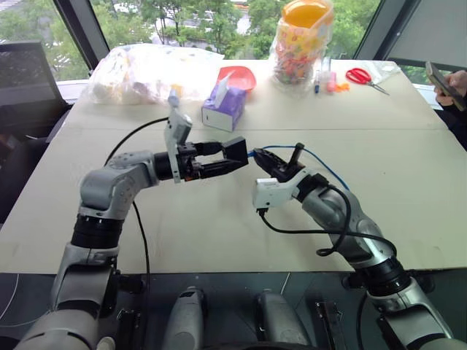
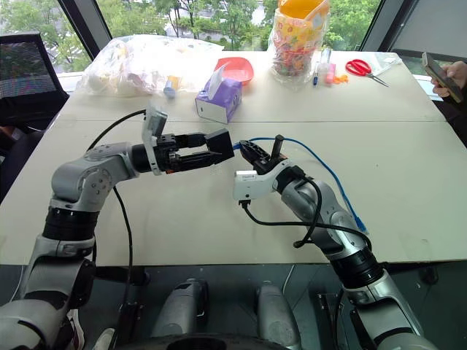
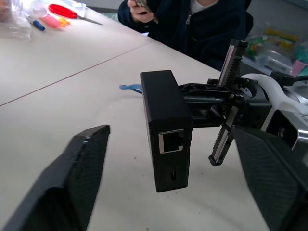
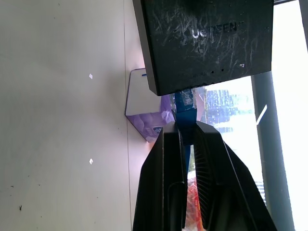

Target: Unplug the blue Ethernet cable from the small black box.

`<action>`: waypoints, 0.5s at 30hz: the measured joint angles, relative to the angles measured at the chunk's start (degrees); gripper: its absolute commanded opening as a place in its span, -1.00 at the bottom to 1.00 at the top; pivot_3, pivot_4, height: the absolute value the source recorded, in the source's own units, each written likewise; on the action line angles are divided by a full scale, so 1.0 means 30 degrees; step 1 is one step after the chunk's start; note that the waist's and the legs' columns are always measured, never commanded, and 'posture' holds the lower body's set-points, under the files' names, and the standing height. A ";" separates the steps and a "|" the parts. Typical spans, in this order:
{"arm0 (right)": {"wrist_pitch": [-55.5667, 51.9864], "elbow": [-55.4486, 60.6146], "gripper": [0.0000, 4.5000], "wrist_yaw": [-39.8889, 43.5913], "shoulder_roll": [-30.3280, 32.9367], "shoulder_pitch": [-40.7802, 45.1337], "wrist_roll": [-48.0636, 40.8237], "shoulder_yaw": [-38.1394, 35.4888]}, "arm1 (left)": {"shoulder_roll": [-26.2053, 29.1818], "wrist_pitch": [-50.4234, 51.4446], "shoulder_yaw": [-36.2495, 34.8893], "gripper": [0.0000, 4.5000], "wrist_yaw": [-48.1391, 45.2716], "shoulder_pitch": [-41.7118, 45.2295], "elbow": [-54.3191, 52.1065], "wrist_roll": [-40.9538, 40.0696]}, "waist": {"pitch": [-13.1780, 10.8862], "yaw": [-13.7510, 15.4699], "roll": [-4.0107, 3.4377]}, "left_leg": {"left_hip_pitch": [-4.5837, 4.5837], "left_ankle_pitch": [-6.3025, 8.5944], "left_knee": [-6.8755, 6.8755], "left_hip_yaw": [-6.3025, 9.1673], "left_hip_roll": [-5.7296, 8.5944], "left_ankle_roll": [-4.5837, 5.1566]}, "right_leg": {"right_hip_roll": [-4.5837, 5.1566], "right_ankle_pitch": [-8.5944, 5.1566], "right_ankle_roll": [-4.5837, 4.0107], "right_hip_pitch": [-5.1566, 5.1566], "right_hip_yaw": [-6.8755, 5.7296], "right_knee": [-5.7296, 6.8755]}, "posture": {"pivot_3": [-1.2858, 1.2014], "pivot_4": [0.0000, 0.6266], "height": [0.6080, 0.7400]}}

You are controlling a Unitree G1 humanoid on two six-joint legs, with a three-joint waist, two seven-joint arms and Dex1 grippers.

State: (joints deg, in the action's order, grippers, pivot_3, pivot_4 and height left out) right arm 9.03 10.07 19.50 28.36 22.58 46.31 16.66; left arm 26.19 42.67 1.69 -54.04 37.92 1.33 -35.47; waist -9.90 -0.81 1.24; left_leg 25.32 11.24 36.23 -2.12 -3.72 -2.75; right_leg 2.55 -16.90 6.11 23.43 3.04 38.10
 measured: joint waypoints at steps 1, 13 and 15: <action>0.0024 0.0000 -1.00 0.0008 0.0001 0.0000 -0.0005 0.0000 | -0.0058 -0.0138 0.0018 0.05 0.0055 0.0000 0.0013 0.0067 | 0.0000 -0.0003 0.0000 | -0.0001 0.0000 -0.0001 0.0001 0.0000 0.0000 | 0.0000 0.0000 0.0001 0.0000 0.0000 0.0001 | 0.03 -0.52 0.92; 0.0022 0.0011 -1.00 0.0602 0.0333 0.0292 -0.0177 -0.0075 | -0.0554 -0.1081 0.0004 -0.78 -0.0146 0.0050 0.0891 0.0835 | 0.0000 -0.0002 0.0000 | -0.0002 0.0000 0.0002 0.0003 0.0000 0.0000 | -0.0002 0.0001 0.0001 -0.0002 -0.0003 0.0001 | 0.03 -0.52 0.92; -0.0041 0.0006 -1.00 0.1054 0.0386 0.0441 -0.0710 -0.0105 | -0.0476 -0.1081 0.0016 -0.78 -0.0285 0.0090 0.0954 0.0883 | 0.0000 -0.0005 0.0000 | -0.0002 0.0000 -0.0001 0.0004 0.0000 0.0000 | -0.0003 0.0001 0.0001 -0.0002 -0.0003 0.0001 | 0.03 -0.52 0.92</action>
State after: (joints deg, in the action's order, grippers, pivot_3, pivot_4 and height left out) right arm 8.91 10.08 22.66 29.52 23.91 44.18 16.35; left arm 24.76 39.43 1.74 -54.89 38.19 4.19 -32.82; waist -9.90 -0.82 1.24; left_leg 25.32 11.24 36.23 -2.10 -3.72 -2.75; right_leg 2.54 -16.90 6.11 23.42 3.03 38.10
